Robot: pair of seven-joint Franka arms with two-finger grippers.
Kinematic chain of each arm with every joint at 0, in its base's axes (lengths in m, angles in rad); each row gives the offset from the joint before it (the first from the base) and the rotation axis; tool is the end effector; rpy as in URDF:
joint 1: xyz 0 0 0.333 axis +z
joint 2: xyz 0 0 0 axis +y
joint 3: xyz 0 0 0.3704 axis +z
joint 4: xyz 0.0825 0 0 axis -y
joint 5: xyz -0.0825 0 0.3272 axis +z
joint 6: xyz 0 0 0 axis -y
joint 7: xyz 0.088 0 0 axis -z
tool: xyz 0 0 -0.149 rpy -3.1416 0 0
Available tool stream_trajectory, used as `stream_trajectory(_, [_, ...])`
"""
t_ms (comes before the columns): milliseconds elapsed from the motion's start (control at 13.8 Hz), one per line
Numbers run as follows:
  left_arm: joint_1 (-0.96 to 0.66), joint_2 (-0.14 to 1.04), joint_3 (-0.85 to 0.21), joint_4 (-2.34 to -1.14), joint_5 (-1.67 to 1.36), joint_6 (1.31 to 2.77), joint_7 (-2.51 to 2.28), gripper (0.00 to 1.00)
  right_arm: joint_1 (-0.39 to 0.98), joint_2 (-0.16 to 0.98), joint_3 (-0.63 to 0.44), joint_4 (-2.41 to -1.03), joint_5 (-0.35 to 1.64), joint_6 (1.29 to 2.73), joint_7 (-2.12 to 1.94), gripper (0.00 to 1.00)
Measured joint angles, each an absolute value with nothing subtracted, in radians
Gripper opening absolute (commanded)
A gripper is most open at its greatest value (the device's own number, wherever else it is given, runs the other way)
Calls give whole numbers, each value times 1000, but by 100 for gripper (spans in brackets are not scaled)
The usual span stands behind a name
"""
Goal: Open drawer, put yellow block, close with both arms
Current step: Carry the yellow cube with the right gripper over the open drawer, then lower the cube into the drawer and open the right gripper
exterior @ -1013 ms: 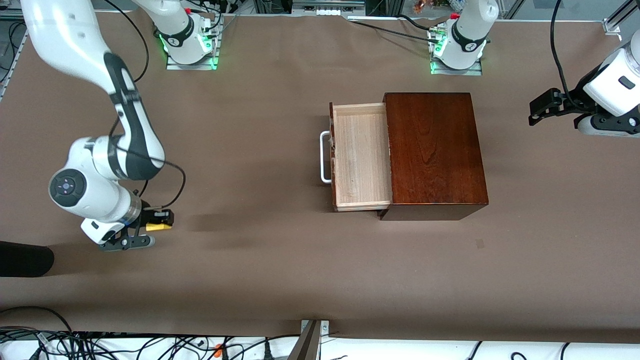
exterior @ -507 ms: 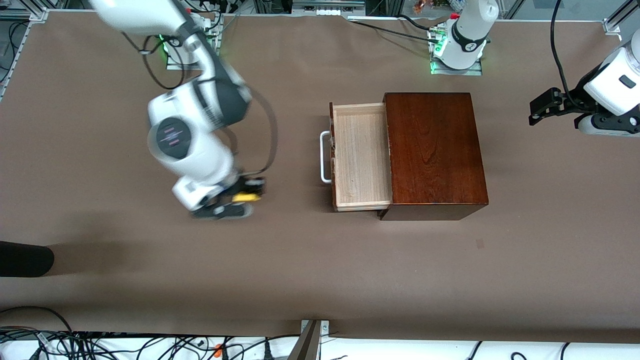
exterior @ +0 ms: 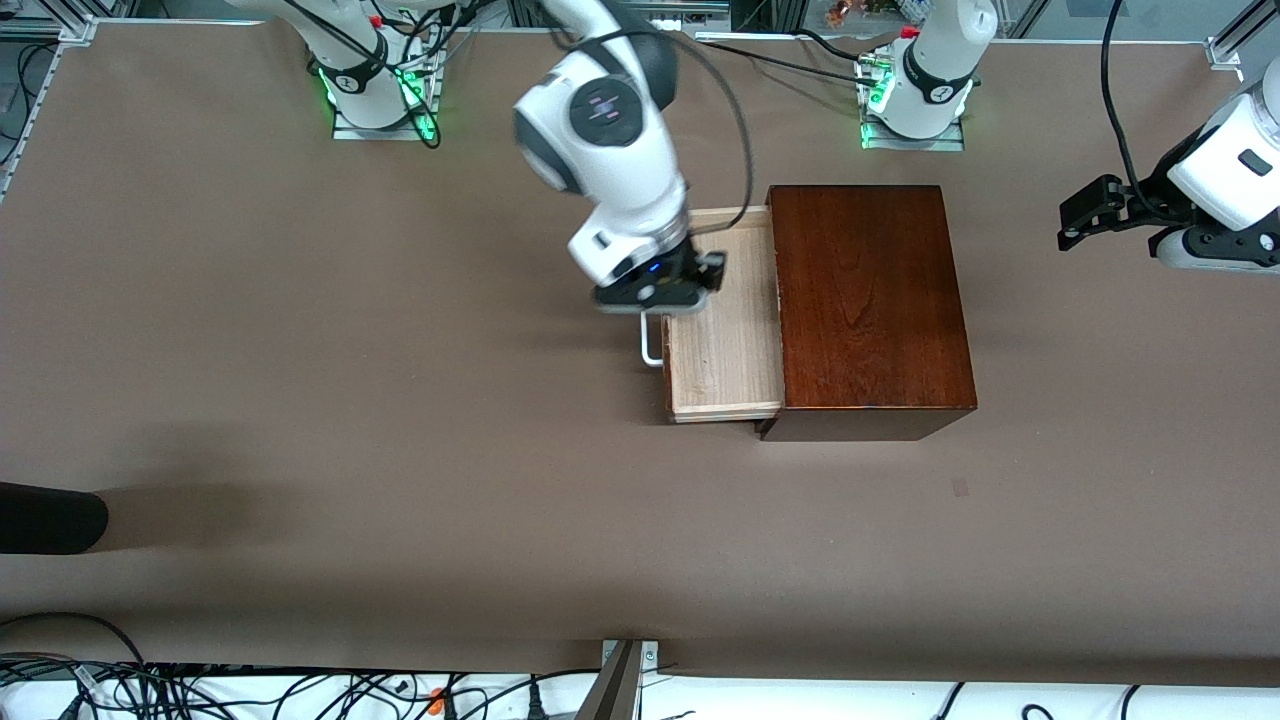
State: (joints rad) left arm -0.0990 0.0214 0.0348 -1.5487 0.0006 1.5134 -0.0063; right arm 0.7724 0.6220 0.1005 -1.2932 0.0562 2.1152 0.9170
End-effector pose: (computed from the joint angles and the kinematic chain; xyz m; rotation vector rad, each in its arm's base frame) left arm 0.4959 -0.0320 0.6305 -3.1357 0.0908 0.0888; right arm 0.4830 0.5532 0.4266 -2.9126 0.1356 -0.0631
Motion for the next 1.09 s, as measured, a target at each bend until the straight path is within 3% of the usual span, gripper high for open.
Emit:
stream_trajectory(289, [-99,21,35,-1549,1,1513,-6,100,830,659,99,-1307,36,2122,922,18])
stream_trajectory(651, [-99,21,35,-1546,1,1515,-6,100,872,742,94,-1323,-86,2231,956,21])
stream_trajectory(724, [-99,21,35,-1544,1,1515,-6,100,875,753,94,-1323,-100,2246,967,41])
stream_trajectory(796, [-99,21,35,-1543,1,1515,-6,100,878,756,93,-1323,-106,2253,974,74])
stream_trajectory(868, [-99,21,35,-1543,1,1516,-6,100,879,756,91,-1323,-107,2255,985,95])
stream_trajectory(941, [-99,21,35,-1543,1,1517,-6,100,879,756,90,-1323,-107,2260,997,100])
stream_trajectory(1086, [-99,21,35,-1543,1,1518,-6,100,882,755,91,-1317,-107,2277,1011,100])
